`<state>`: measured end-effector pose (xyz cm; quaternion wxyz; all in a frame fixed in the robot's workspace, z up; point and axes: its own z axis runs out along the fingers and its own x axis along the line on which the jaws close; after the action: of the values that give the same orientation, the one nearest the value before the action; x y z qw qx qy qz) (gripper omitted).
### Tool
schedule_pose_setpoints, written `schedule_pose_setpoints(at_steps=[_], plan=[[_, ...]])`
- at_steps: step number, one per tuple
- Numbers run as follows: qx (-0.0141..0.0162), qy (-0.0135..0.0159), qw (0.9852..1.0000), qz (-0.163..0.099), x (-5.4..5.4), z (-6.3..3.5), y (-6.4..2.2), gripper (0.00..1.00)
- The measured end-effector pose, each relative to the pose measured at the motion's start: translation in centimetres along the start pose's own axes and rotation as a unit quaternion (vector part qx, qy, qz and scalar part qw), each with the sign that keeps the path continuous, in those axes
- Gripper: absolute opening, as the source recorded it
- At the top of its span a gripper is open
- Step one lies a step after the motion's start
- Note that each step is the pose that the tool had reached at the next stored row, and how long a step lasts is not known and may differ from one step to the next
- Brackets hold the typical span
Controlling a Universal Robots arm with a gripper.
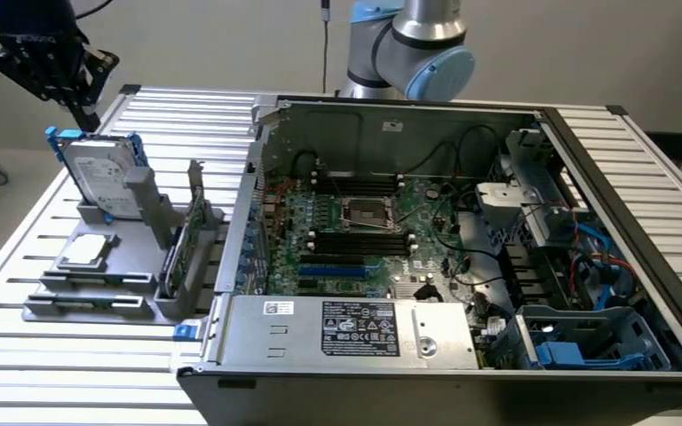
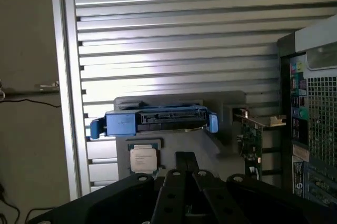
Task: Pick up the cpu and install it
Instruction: 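Reach for the cpu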
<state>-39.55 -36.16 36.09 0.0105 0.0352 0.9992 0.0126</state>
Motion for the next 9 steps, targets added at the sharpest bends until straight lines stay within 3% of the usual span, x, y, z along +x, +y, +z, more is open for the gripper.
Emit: schedule_pose_setpoints(at_steps=[5, 9], plan=[[0.0059, 0.0022, 1.0000, -0.001, 2.0, 0.12, -0.02, 0.11], [0.0150, 0.0042, 0.9999, -0.005, 2.7, 0.19, -0.02, 0.11]])
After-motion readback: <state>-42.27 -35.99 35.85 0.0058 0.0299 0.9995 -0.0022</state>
